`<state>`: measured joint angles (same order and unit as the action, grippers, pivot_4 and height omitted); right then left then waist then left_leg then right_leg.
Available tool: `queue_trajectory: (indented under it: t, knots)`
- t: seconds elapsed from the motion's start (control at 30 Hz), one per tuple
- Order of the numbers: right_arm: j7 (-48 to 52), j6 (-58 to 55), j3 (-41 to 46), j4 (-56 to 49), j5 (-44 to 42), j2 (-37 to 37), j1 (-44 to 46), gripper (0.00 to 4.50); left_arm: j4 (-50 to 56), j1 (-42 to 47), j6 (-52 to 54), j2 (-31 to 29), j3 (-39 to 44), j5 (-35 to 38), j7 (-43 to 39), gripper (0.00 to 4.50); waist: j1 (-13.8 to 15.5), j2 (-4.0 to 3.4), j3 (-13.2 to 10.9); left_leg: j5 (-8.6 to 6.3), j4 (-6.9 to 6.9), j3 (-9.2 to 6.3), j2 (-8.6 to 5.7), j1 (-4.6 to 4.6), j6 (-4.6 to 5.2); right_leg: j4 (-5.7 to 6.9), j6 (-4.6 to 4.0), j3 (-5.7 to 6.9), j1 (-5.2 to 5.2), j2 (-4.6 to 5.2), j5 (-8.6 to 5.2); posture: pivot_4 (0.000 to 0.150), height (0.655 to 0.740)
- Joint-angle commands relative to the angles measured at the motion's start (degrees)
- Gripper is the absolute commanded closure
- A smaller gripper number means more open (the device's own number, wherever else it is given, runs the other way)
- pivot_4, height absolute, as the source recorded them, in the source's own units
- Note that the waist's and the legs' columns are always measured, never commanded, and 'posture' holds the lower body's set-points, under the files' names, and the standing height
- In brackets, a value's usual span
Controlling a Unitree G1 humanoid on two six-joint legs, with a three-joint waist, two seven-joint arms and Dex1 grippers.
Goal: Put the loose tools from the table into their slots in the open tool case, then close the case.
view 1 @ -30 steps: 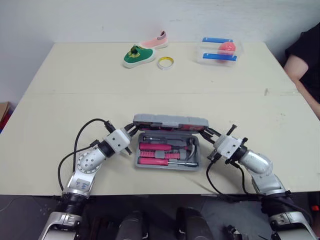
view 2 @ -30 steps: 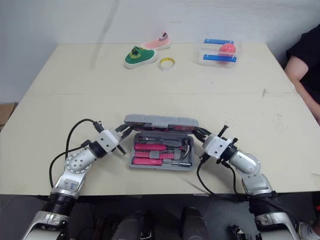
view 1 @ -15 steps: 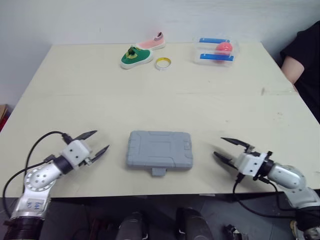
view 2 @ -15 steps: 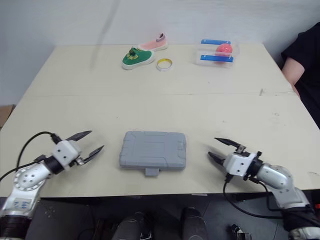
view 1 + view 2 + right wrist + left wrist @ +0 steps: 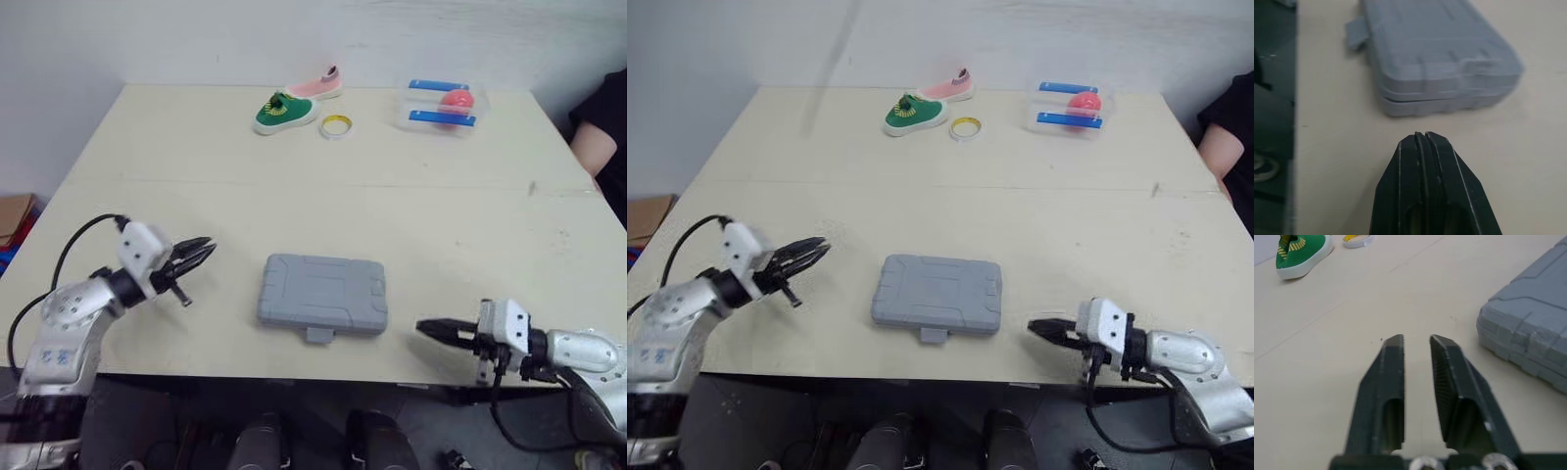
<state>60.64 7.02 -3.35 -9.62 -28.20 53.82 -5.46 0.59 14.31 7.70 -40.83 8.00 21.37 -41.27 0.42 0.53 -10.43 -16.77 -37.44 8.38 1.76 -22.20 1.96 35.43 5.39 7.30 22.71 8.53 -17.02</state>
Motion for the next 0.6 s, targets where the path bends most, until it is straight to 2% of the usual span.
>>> queue_trajectory:
  t: [0.03,0.27,0.47,0.6]
  knots:
    - [0.29,-6.35,-2.54,-5.0,1.19,-0.74,0.88,4.5,-6.32,8.66,3.07,2.96,-6.28,-4.91,-0.04,4.46,0.4,0.01,0.0,0.0,-0.01,0.01,-0.02,0.02,0.0,0.01,0.01,0.05,-0.02,0.0,0.01,0.15,0.74]
    - [-2.0,-10.98,-6.78,-3.93,8.69,-5.35,4.16,4.5,-23.47,21.72,0.45,9.81,-13.94,-13.54,-0.53,4.46,0.94,0.06,-0.02,-0.13,-0.23,0.1,0.0,-0.13,0.05,0.02,0.04,0.39,0.1,-0.13,0.03,0.15,0.74]
    - [-3.78,-12.99,-8.21,-2.35,12.23,-9.08,6.19,4.5,-37.32,28.91,-6.12,14.61,-16.01,-15.97,-5.35,4.46,0.63,0.37,-0.06,-0.19,-0.57,0.13,0.04,-0.18,0.16,0.09,0.07,0.38,0.05,-0.39,0.04,0.15,0.74]
    - [-4.27,-13.04,-8.17,-1.39,13.73,-11.14,7.28,4.5,-40.29,30.02,-9.61,15.46,-15.85,-15.32,-11.49,4.46,0.08,0.45,-0.03,-0.22,-0.57,0.09,0.11,-0.16,0.11,0.13,0.07,0.4,0.05,-0.16,0.04,0.15,0.74]
